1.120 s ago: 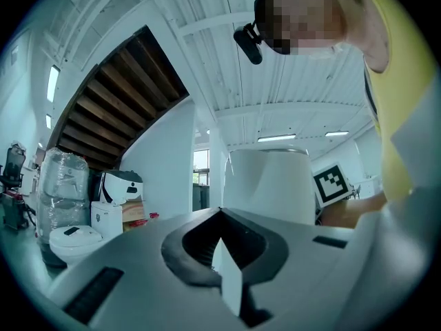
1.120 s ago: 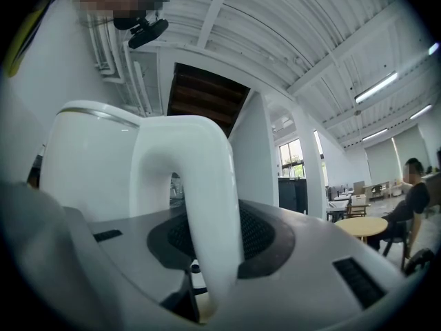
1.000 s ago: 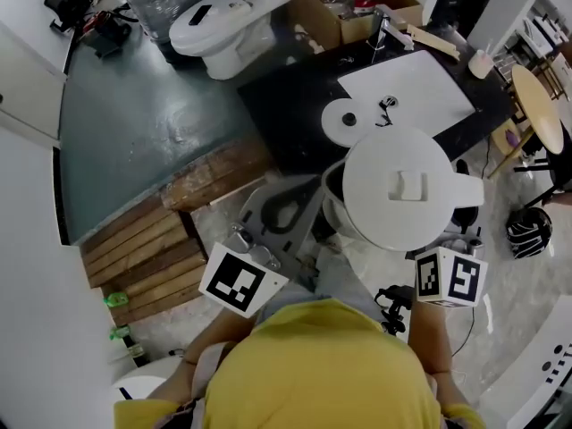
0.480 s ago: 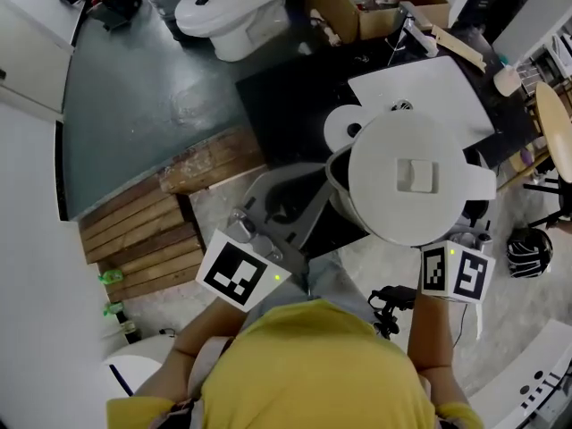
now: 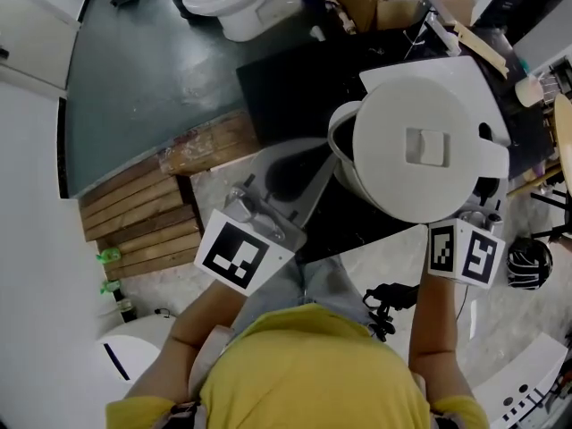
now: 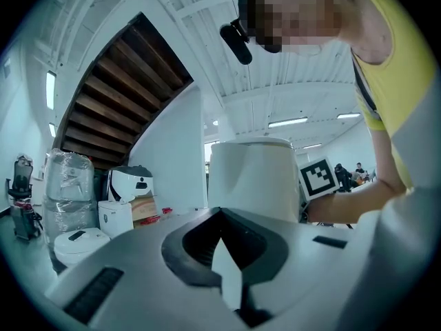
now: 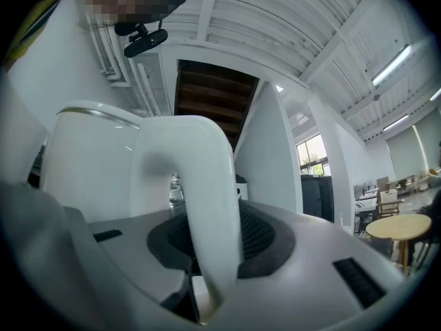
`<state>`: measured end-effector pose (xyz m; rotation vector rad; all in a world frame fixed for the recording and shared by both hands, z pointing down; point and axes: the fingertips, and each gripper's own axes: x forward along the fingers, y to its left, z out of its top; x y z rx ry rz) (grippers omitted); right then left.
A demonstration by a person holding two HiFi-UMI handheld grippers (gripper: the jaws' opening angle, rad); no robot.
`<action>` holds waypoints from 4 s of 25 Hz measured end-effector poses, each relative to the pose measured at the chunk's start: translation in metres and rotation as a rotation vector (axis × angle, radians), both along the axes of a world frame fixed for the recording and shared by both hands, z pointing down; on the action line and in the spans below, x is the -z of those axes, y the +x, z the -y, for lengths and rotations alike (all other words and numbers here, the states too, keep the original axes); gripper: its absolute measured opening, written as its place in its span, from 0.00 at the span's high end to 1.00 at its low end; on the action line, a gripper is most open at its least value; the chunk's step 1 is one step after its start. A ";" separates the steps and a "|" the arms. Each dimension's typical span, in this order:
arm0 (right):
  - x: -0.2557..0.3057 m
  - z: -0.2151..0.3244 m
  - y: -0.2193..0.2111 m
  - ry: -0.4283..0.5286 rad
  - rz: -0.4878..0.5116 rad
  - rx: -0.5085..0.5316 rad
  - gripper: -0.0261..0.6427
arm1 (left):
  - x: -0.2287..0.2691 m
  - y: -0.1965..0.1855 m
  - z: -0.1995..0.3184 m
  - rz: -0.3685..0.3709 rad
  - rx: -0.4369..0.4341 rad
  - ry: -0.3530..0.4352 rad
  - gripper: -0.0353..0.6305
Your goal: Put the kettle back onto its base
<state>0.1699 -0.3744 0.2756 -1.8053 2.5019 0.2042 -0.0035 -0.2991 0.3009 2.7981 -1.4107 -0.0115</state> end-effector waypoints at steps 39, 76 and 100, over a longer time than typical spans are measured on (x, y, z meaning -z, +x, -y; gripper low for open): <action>-0.080 0.092 -0.018 -0.102 -0.020 0.012 0.79 | -0.066 -0.015 0.085 -0.026 0.061 -0.104 0.94; -0.082 0.081 -0.024 -0.060 -0.040 0.018 0.81 | -0.070 -0.015 0.074 -0.060 0.098 -0.119 0.94; -0.071 0.039 -0.007 -0.073 -0.019 -0.040 0.67 | -0.074 -0.015 0.069 -0.057 0.125 -0.120 0.94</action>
